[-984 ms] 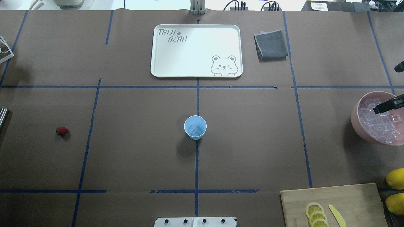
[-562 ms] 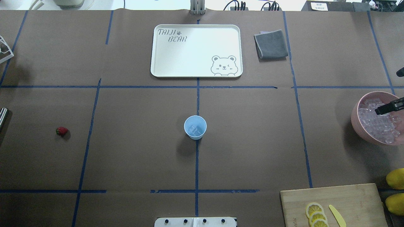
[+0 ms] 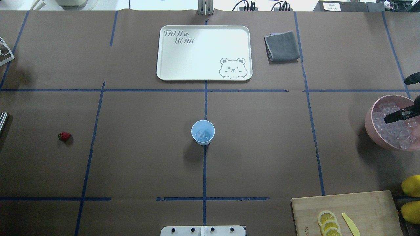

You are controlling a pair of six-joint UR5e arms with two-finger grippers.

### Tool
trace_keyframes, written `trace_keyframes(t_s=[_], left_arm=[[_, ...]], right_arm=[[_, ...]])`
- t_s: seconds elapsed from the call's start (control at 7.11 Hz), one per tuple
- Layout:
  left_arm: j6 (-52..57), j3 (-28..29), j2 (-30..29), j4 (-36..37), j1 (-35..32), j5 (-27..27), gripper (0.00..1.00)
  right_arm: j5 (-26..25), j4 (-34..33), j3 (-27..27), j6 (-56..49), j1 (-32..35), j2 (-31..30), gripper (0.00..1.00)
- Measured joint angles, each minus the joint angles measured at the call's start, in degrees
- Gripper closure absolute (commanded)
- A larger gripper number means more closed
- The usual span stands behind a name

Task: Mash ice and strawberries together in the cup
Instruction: 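Grasp a third ice cube from the pink bowl with the right gripper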

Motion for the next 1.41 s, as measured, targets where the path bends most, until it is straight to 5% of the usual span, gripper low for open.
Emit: trace_keyframes(t_s=[0.7,0.84,0.98,1.12,1.41], left_arm=[[0.00,0.03,0.00,0.03,0.00,0.00,0.00],[0.00,0.02,0.00,0.02,0.00,0.00,0.00],[0.00,-0.02,0.00,0.02,0.00,0.00,0.00],[0.00,-0.05,0.00,0.01,0.00,0.00,0.00],[0.06,-0.05,0.00,0.01,0.00,0.00,0.00]], right_arm=[[-0.04,0.01,0.48,-0.27,0.14,-0.67,0.18],[-0.08,0.01,0.46,-0.30,0.20,-0.67,0.39],[-0.11,0.01,0.46,-0.31,0.30,-0.66,0.70],[-0.09,0.01,0.46,-0.34,0.52,-0.66,0.83],[0.18,0.01,0.46,-0.45,1.31,-0.65,0.92]])
